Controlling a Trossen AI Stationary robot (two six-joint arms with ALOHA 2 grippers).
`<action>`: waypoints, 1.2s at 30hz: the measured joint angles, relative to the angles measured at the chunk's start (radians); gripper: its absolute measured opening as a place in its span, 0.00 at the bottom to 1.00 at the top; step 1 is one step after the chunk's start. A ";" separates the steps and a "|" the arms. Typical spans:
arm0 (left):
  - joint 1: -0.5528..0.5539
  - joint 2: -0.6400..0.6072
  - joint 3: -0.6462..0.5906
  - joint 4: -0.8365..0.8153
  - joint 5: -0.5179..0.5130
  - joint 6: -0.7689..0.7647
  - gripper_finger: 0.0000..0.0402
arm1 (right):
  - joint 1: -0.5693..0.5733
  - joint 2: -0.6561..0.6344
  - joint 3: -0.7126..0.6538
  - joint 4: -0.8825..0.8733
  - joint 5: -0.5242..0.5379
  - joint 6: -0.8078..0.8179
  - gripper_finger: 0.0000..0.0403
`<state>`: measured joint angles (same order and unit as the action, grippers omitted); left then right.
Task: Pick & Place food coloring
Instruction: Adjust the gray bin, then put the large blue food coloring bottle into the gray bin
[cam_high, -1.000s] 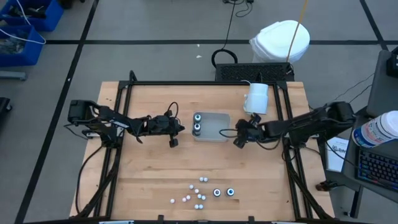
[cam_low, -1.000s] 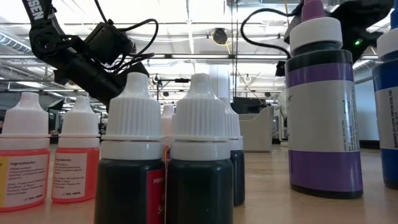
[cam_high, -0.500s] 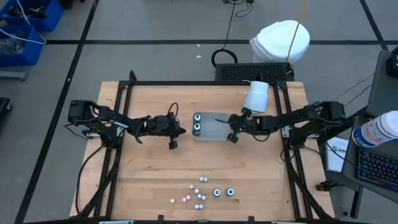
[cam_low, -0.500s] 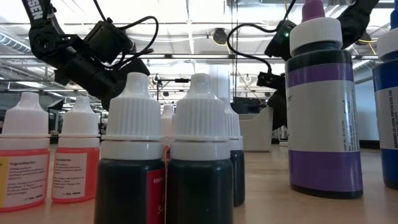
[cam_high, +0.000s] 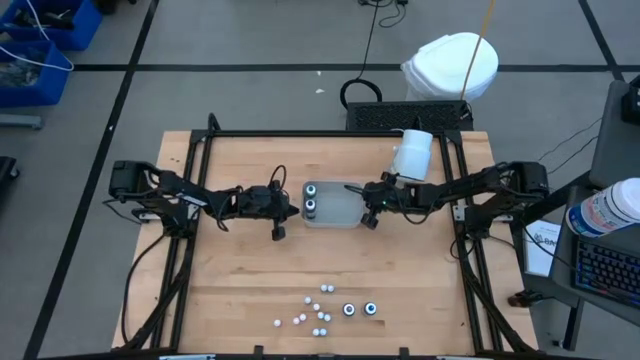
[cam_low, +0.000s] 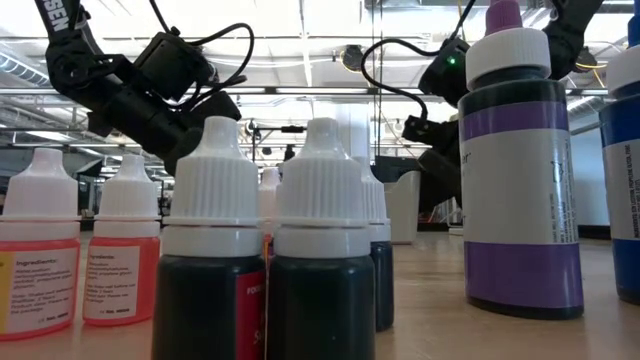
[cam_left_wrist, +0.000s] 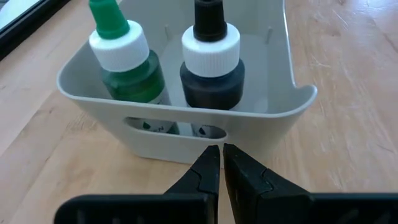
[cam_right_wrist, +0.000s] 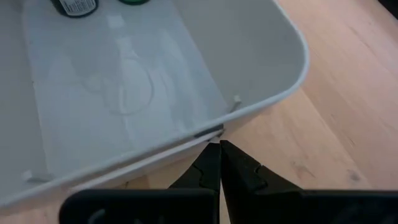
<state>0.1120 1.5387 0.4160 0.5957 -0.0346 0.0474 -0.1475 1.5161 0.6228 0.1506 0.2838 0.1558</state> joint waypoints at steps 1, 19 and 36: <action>0.000 0.000 0.000 0.000 0.000 0.001 0.08 | 0.000 -0.003 0.000 -0.002 0.000 0.000 0.00; -0.020 -0.133 0.000 -0.107 -0.022 0.054 0.08 | 0.138 -0.327 0.001 -0.174 0.136 -0.018 0.00; -0.132 -0.315 0.000 -0.281 -0.071 0.131 0.08 | 0.440 -0.378 0.028 -0.123 0.106 -0.091 0.00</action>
<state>-0.0197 1.2239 0.4159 0.3143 -0.1055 0.1787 0.2921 1.1377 0.6509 0.0279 0.3897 0.0649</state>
